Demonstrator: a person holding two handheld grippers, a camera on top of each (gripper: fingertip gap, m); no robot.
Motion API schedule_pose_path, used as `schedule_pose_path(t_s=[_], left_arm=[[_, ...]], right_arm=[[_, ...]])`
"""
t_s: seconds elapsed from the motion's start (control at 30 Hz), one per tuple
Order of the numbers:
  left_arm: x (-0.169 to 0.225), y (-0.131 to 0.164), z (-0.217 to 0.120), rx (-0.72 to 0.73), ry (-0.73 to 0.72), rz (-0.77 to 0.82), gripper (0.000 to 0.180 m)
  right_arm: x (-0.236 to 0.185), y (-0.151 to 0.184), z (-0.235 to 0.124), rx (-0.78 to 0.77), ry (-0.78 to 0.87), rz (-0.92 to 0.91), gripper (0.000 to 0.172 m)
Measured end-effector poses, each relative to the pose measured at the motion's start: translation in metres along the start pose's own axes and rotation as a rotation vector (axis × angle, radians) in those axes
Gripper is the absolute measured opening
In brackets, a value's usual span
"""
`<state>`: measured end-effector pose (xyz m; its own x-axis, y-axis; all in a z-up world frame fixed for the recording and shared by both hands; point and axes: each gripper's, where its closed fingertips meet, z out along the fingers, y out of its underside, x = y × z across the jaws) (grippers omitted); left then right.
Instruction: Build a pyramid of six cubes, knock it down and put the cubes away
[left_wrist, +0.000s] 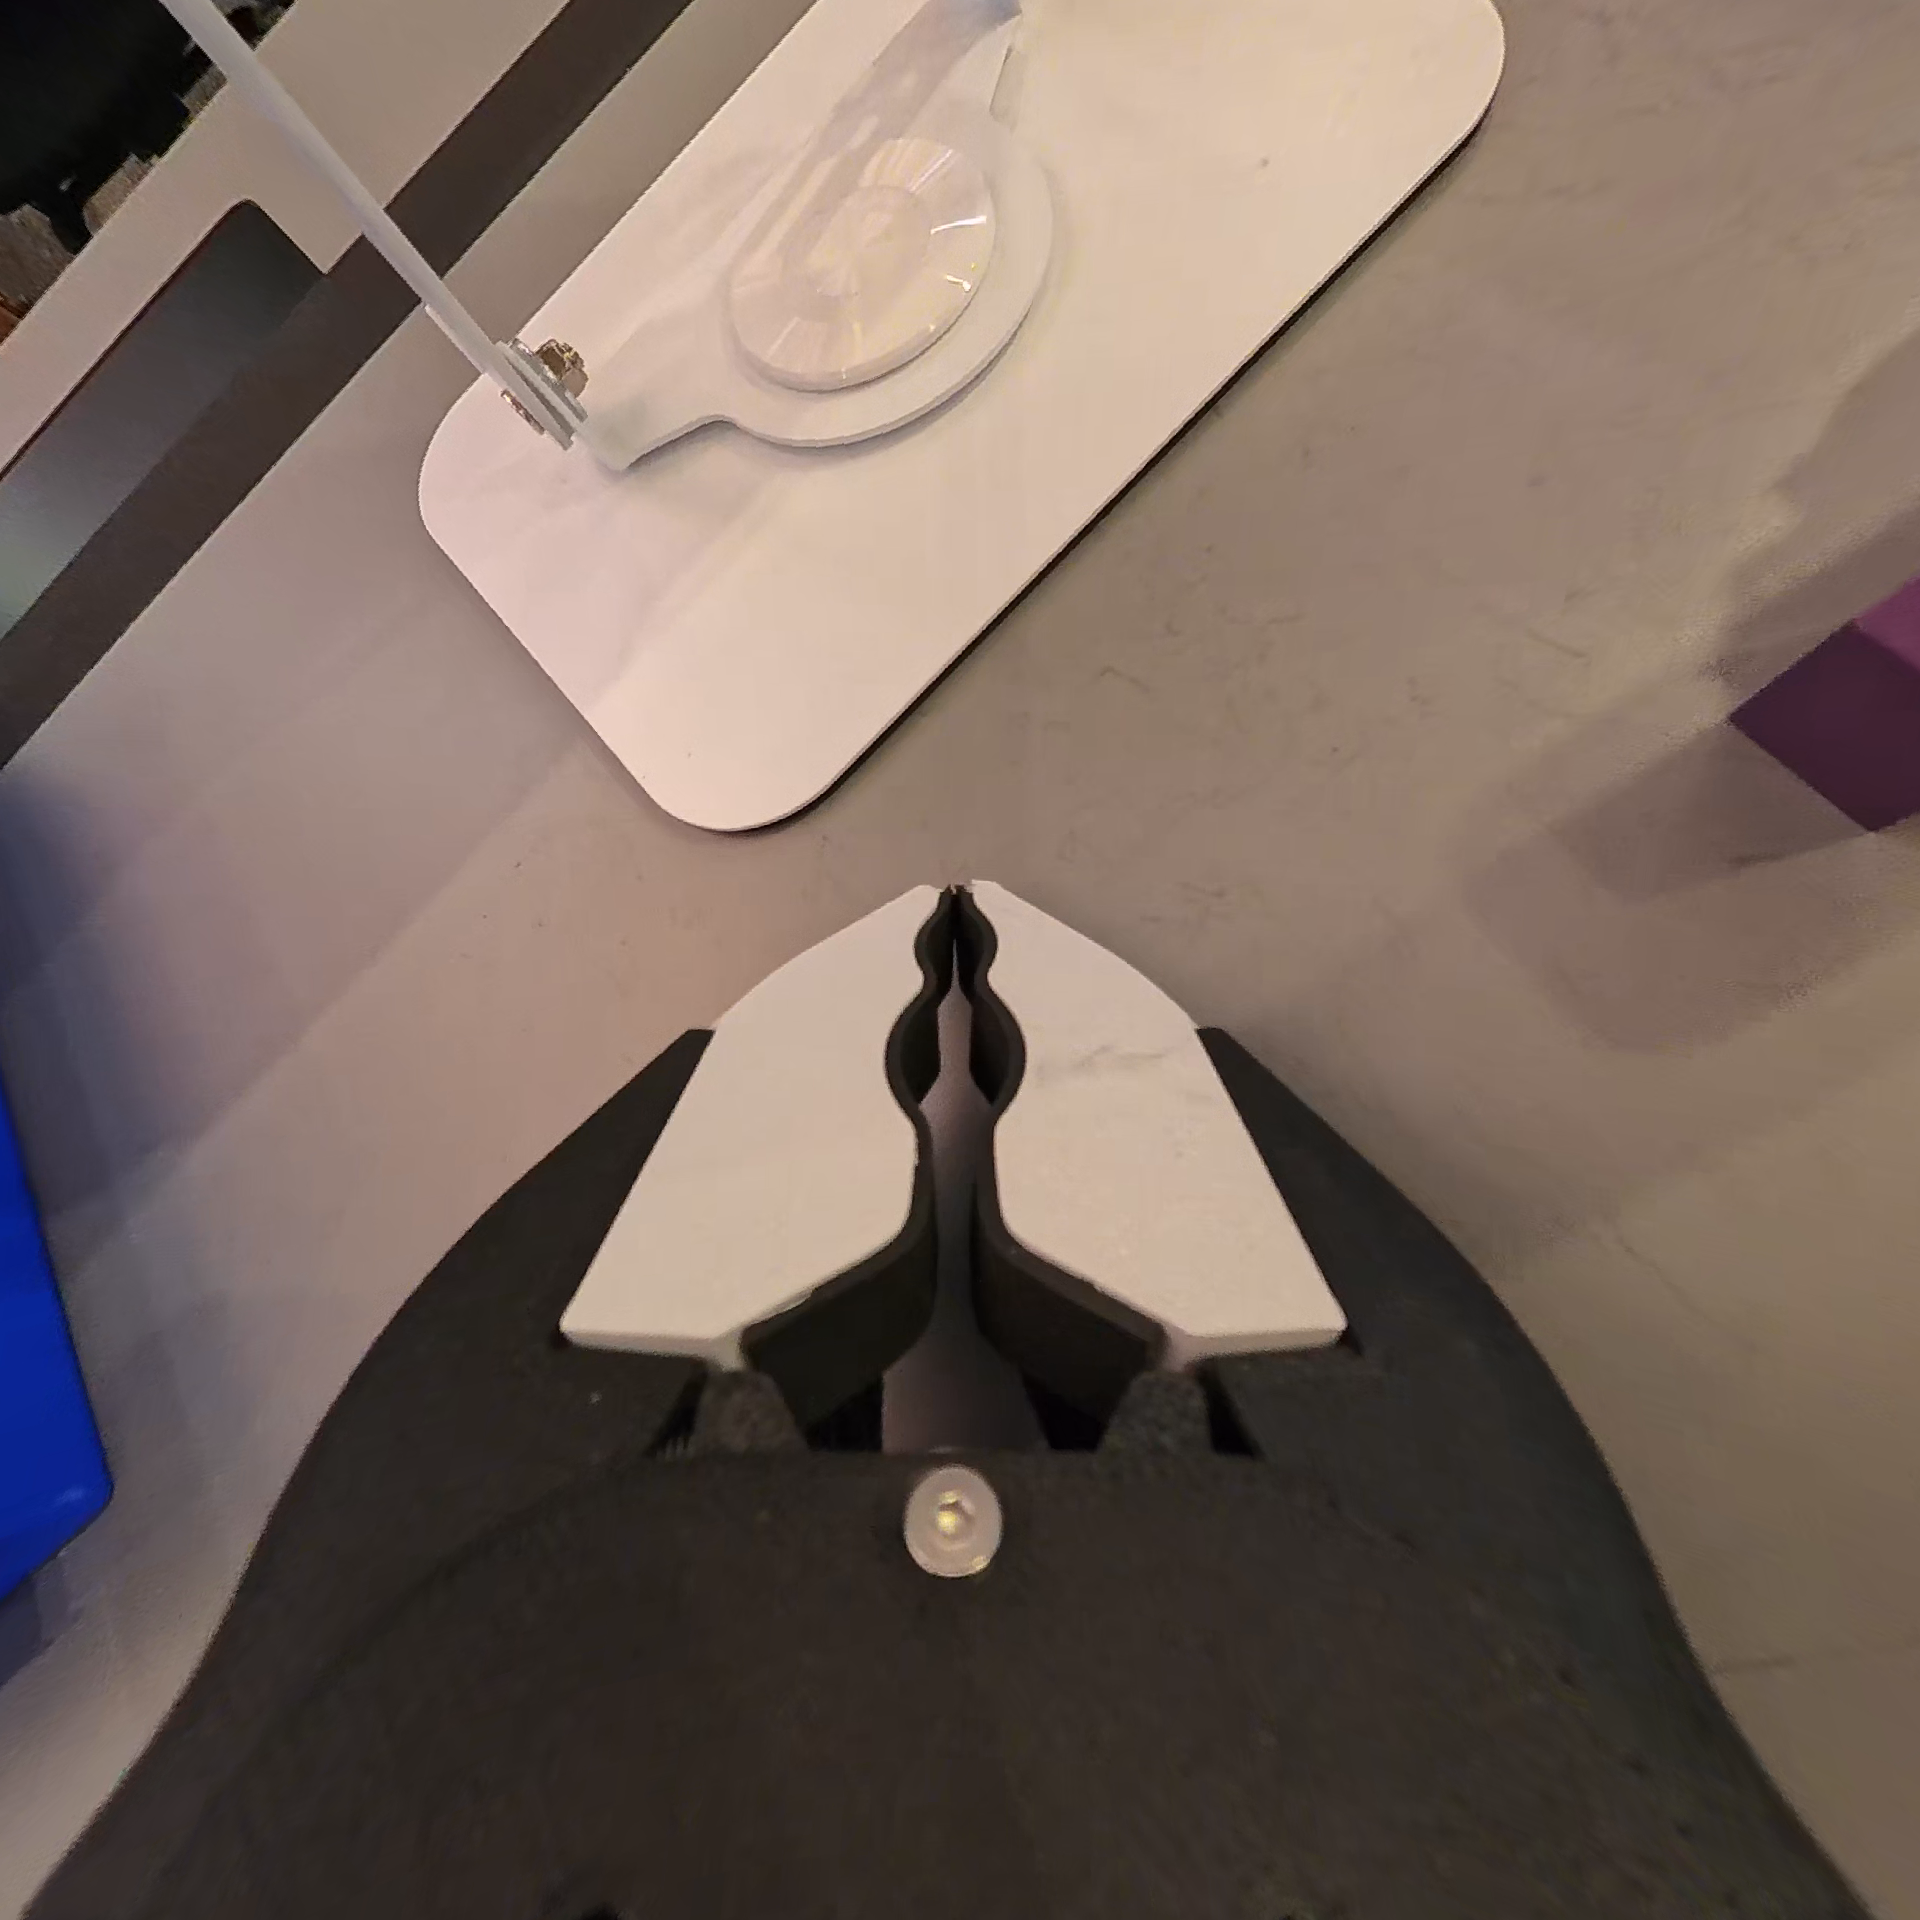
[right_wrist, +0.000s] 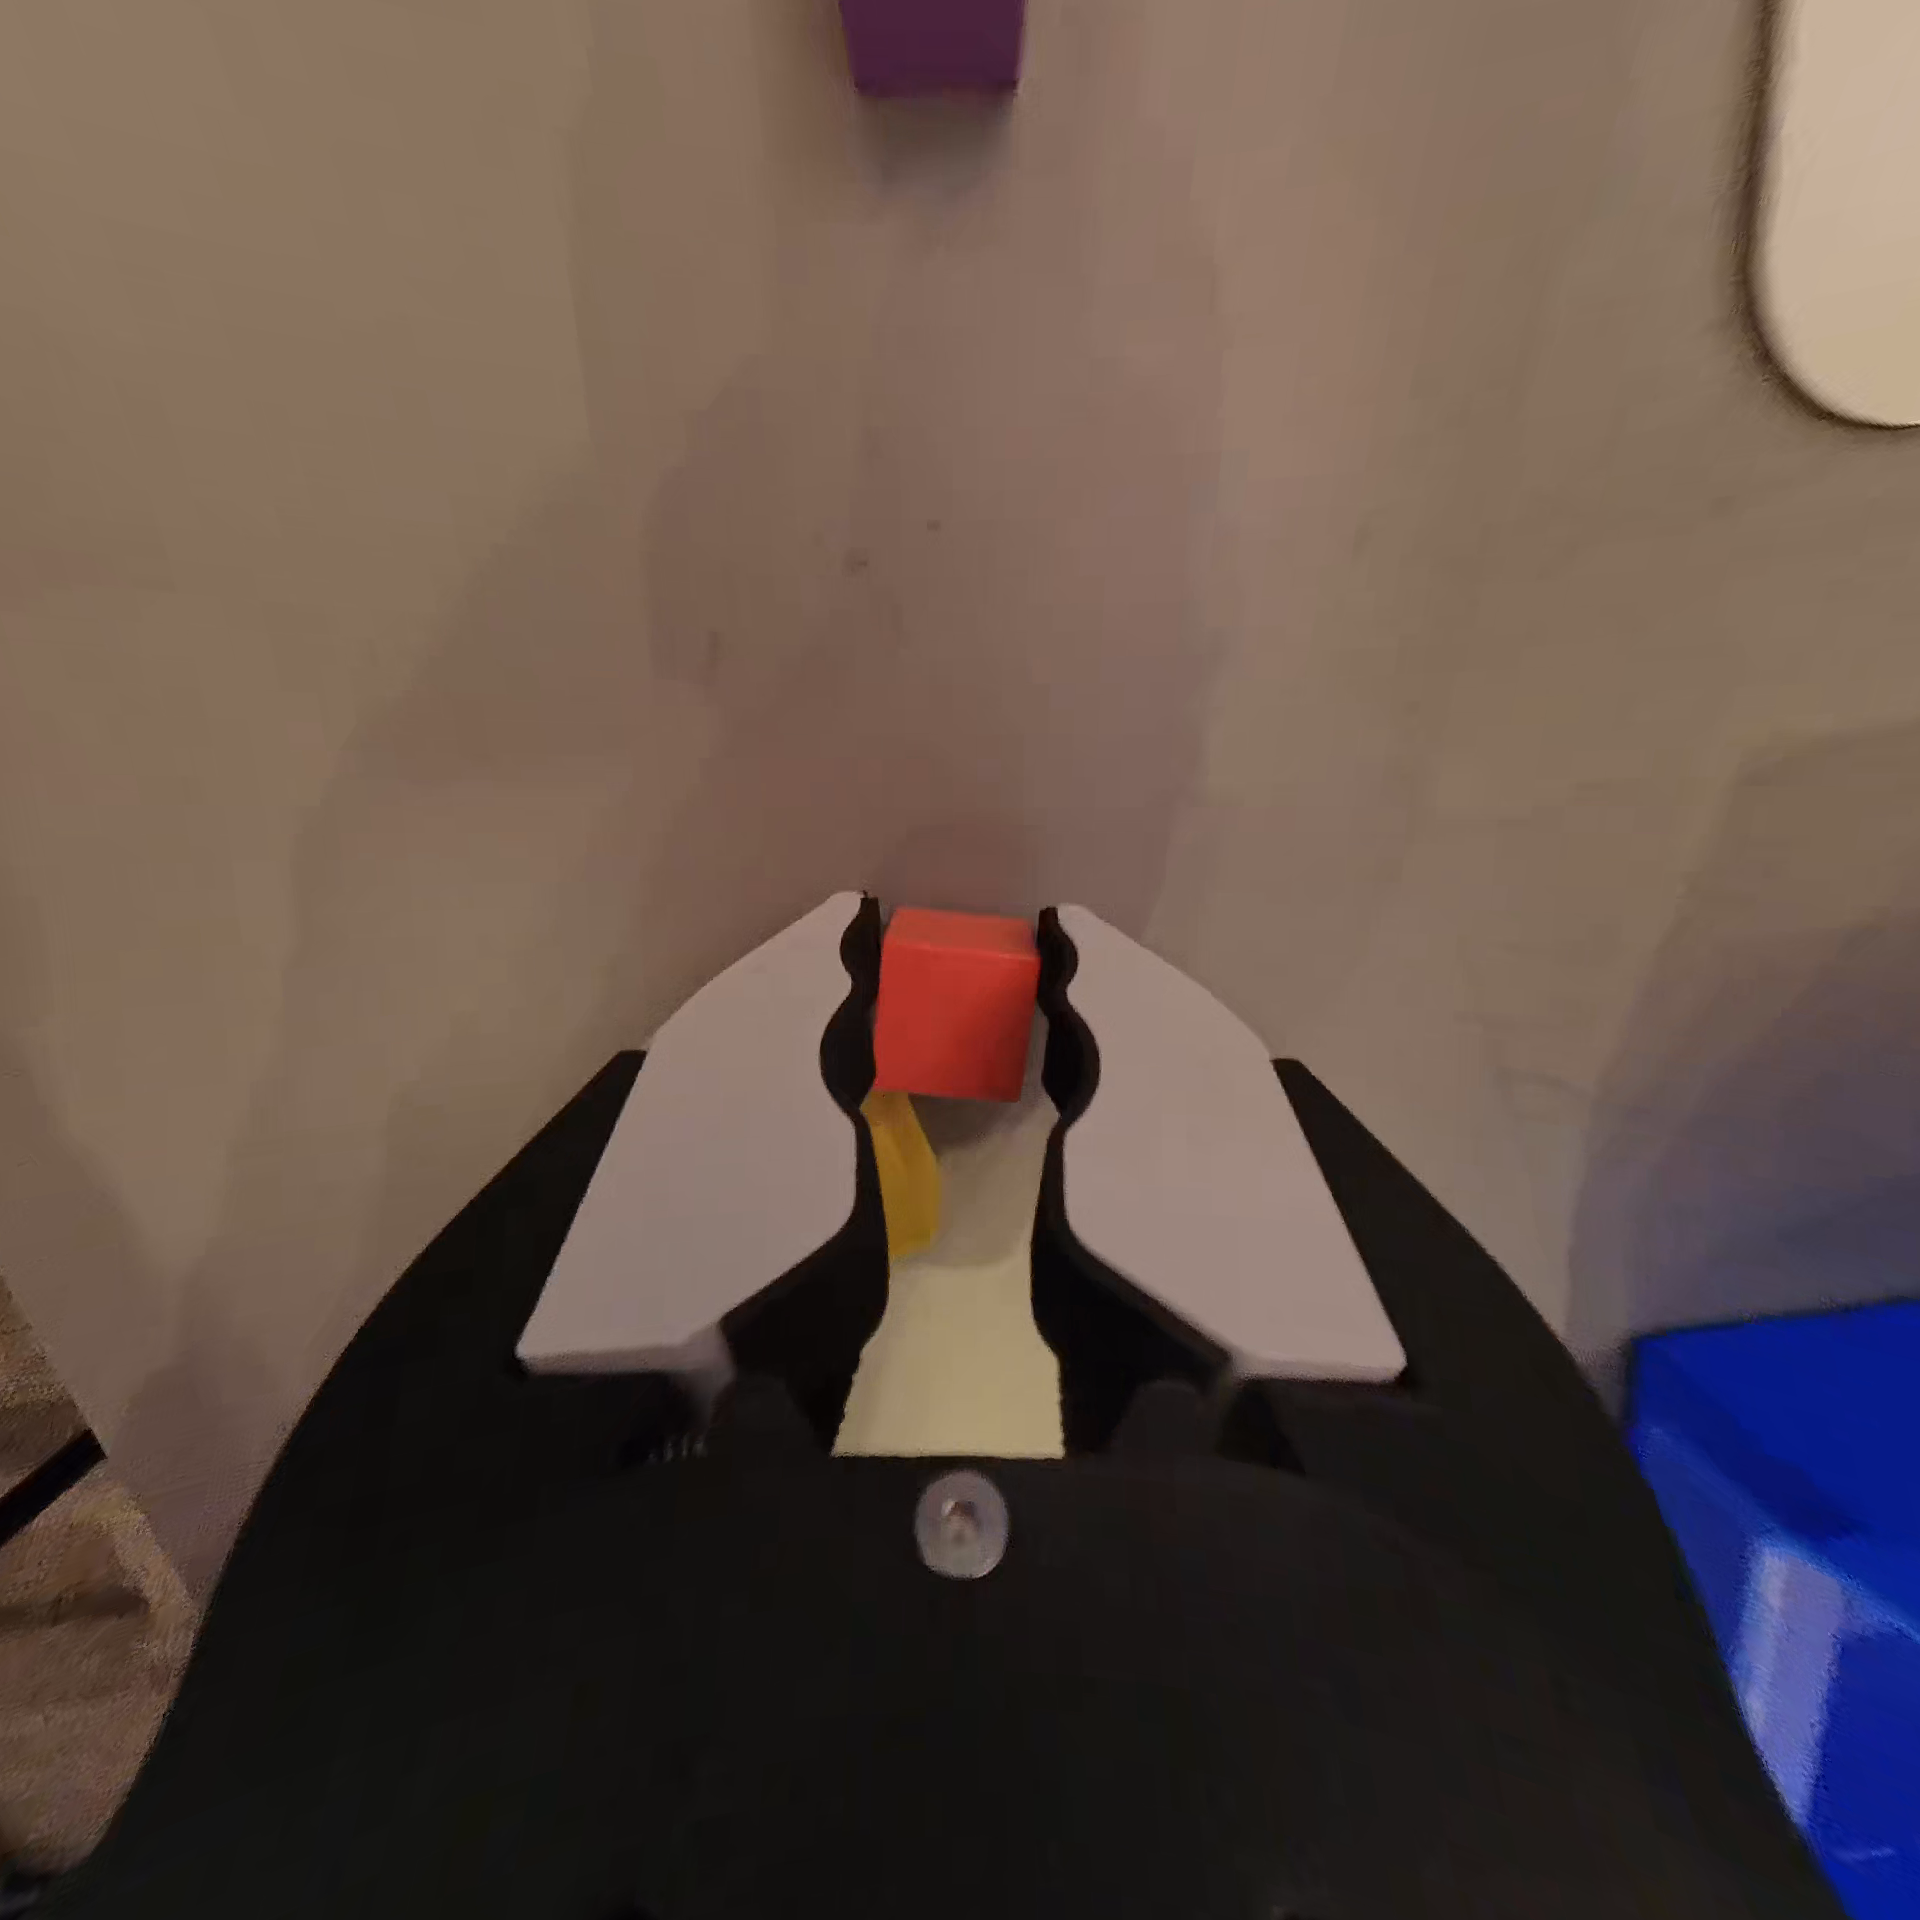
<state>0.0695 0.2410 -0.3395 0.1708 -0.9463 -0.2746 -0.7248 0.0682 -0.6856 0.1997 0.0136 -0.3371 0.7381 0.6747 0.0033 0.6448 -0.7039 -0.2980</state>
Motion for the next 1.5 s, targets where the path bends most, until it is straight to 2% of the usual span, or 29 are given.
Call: schedule_pose_path(t_s=[0.1, 0.17, 0.23, 0.3, 0.4, 0.53, 0.63, 0.67, 0.73, 0.8, 0.87, 0.93, 1.0, 1.1, 1.2, 1.33, 1.37, 1.4, 1.5], left_arm=[[0.0, 0.0, 0.0, 0.001, 0.002, 0.001, 0.0], [0.0, 0.0, 0.0, 0.0, 0.004, -0.001, 0.0], [0.0, 0.0, 0.0, -0.001, 0.009, -0.006, 0.0], [0.0, 0.0, 0.0, -0.001, 0.01, -0.007, 0.0], [0.0, 0.0, 0.0, 0.0, 0.005, -0.003, 0.0], [0.0, 0.0, 0.0, 0.0, 0.005, -0.003, 0.0], [0.0, 0.0, 0.0, -0.001, 0.011, -0.008, 0.0], [0.0, 0.0, 0.0, -0.001, 0.012, -0.009, 0.0], [0.001, 0.0, 0.0, -0.002, 0.014, -0.01, 0.0], [0.001, 0.0, 0.0, -0.002, 0.014, -0.01, 0.0], [0.001, 0.0, 0.0, -0.002, 0.015, -0.012, 0.0], [0.001, 0.0, 0.0, -0.002, 0.018, -0.014, 0.0], [0.001, 0.0, 0.0, -0.003, 0.018, -0.015, 0.0], [0.0, 0.0, 0.0, -0.002, 0.016, -0.012, 0.0], [0.0, 0.0, 0.0, -0.002, 0.012, -0.012, 0.0], [0.0, 0.0, 0.0, -0.001, 0.007, -0.006, 0.0], [0.0, 0.0, 0.0, -0.001, 0.006, -0.006, 0.0], [0.0, 0.0, 0.0, -0.001, 0.007, -0.006, 0.0], [0.0, 0.0, 0.0, -0.002, 0.01, -0.009, 0.0]], right_arm=[[0.031, -0.005, -0.043, 0.109, 0.065, 0.068, 0.029], [0.077, 0.0, -0.089, 0.189, 0.205, 0.136, 0.029], [0.134, 0.016, -0.132, 0.241, 0.332, 0.25, 0.029], [0.188, 0.047, -0.148, 0.214, 0.378, 0.383, 0.029], [0.252, 0.096, -0.128, 0.101, 0.363, 0.556, 0.029], [0.292, 0.143, -0.078, -0.049, 0.301, 0.687, 0.03], [0.303, 0.157, -0.063, -0.107, 0.323, 0.699, 0.031], [0.304, 0.16, -0.063, -0.119, 0.324, 0.708, 0.046], [0.304, 0.158, -0.077, -0.094, 0.353, 0.708, 0.05], [0.298, 0.142, -0.107, -0.017, 0.414, 0.665, 0.048], [0.27, 0.111, -0.139, 0.096, 0.426, 0.566, 0.045], [0.218, 0.072, -0.158, 0.19, 0.352, 0.394, 0.044], [0.156, 0.041, -0.162, 0.219, 0.285, 0.164, 0.042], [0.064, 0.013, -0.135, 0.199, 0.146, -0.121, 0.052], [0.009, 0.017, -0.086, 0.079, 0.047, -0.28, 0.06], [-0.016, 0.04, -0.028, -0.092, -0.041, -0.37, 0.059], [-0.019, 0.042, -0.019, -0.109, -0.063, -0.375, 0.052], [-0.019, 0.045, -0.011, -0.129, -0.07, -0.382, 0.035], [-0.011, 0.041, -0.019, -0.122, -0.056, -0.346, 0.03]])
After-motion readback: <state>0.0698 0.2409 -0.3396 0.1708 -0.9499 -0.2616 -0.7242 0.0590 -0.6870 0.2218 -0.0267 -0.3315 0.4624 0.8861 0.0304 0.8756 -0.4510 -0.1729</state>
